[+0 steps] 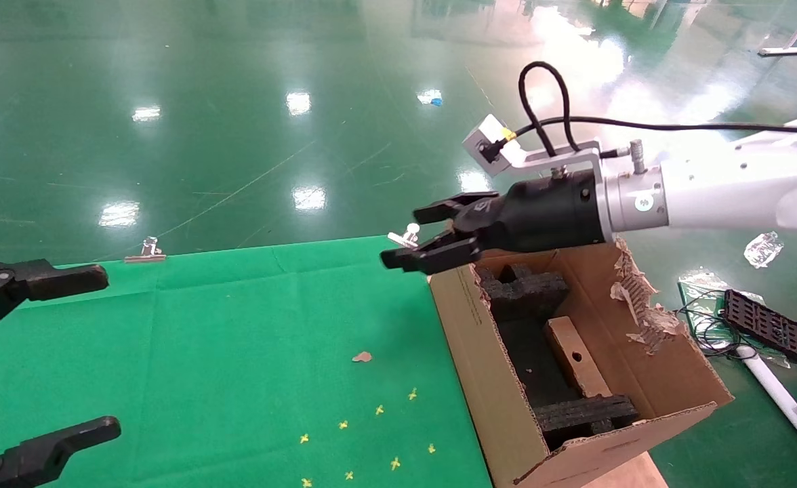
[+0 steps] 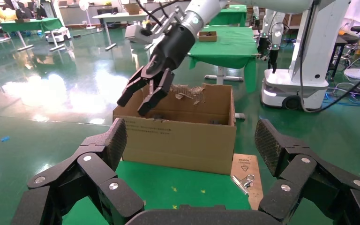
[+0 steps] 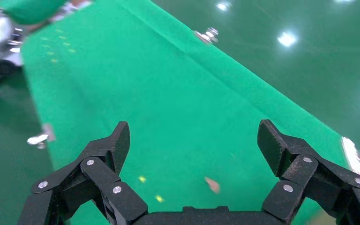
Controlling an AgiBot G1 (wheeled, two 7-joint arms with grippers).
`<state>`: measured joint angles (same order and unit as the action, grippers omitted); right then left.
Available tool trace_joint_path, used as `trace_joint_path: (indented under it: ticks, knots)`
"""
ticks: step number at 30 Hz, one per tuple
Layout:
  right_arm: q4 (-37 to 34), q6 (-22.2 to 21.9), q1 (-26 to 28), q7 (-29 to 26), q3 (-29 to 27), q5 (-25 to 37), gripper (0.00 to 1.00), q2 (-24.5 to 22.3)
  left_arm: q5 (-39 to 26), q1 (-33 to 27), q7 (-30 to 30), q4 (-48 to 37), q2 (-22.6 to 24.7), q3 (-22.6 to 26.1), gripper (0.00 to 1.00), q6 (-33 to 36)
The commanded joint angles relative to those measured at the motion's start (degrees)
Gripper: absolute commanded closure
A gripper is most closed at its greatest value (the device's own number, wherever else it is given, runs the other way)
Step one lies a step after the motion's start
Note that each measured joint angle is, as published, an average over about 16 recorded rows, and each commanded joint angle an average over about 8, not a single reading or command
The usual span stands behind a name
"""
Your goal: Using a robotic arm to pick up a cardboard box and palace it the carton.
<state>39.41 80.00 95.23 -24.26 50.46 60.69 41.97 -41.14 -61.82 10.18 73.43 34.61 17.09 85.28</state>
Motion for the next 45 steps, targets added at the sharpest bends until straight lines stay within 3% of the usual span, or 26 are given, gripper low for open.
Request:
trace_joint_path:
  ticks: [1, 31, 45]
  knots:
    - [2.2, 0.4, -2.2, 0.9, -2.3, -1.2, 0.0, -0.5, 0.0, 0.0, 0.0, 0.0, 0.0, 0.0, 0.0, 0.0]
    - [33.9, 5.7, -33.5, 13.4, -34.2, -18.7, 0.0, -6.9, 0.1, 0.0, 0.0, 0.0, 0.0, 0.1, 0.0, 0.0]
    - [35.0, 5.9, -34.6, 13.7, -35.3, -19.4, 0.0, -7.2, 0.1, 0.0, -0.1, 0.0, 0.0, 0.1, 0.0, -0.1]
